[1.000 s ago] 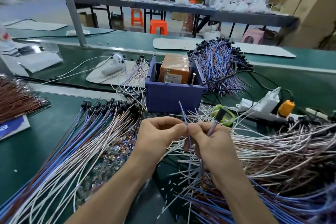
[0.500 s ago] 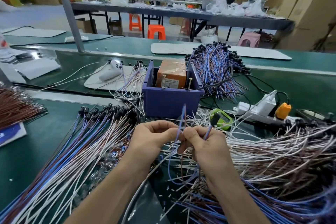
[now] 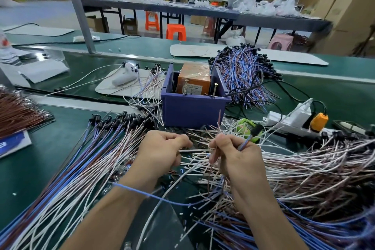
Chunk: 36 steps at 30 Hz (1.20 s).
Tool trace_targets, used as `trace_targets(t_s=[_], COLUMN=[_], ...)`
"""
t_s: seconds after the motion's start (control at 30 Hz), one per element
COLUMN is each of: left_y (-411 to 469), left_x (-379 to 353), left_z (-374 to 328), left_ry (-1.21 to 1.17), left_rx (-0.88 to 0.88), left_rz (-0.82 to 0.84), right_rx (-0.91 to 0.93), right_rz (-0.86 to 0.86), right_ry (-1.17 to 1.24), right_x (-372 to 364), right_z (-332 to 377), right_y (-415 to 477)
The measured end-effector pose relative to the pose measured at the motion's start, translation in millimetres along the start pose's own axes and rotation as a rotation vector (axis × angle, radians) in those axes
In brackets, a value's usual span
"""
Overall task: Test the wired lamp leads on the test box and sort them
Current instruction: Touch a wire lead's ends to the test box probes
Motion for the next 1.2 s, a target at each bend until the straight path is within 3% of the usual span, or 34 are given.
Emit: trace_targets(t_s=[0.17, 0.37, 0.47, 0.67, 0.77, 0.93, 1.03, 1.1, 1.17, 1.2], left_y=[5.9, 3.6, 3.7, 0.4, -5.2, -9.3, -18.5, -23.2, -24.3, -24.7], left_x=[1.4, 2.4, 10.2, 8.0, -0.7, -0.3, -6.3, -14.1, -14.7, -12.7], left_z=[8.3, 6.5, 5.5, -2.7, -6.7, -16.3, -22.0, -17.3, -16.7, -19.3], left_ry=[-0.06, -0.253, -0.319, -0.268, -0.145, -0.118, 0.151, 0.536, 0.884, 0.932], left_rx=[0.096, 0.15, 0.126, -0.006, -0.055, -0.176, -0.267, -0.286, -0.35, -0.387], left_rz=[-0.004, -0.018, -0.005, 0.179, 0.283, 0.313, 0.403, 0.452, 0.369, 0.311], right_rx=[0.074, 0.172, 0.198, 0.104, 0.145, 0.238, 0.308, 0.331, 0.325, 0.317], right_rz=[0.402, 0.55, 0.39, -0.161, -0.245, -0.302, -0.3, -0.303, -0.311, -0.315], right_ry=[-0.357, -0.518, -0.429, 0.121, 0.104, -0.024, -0.187, -0.283, -0.344, -0.358], right_x=[-44.2, -72.8, -63.6, 5.5, 27.0, 41.5, 40.0, 38.4, 37.5, 37.9], right_z=[5.4, -0.7, 5.0, 9.7, 8.6, 6.3, 9.3, 8.5, 7.2, 7.1], right_y=[-24.5, -43.2, -37.0, 6.5, 16.5, 18.5, 15.1, 13.6, 14.0, 14.4])
Point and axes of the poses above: each hand's wrist, its own y-axis towards the middle knuckle, its own x-axis out of the back of the hand, z = x × y, the point moved 7 cm from there along y, towards the middle knuckle
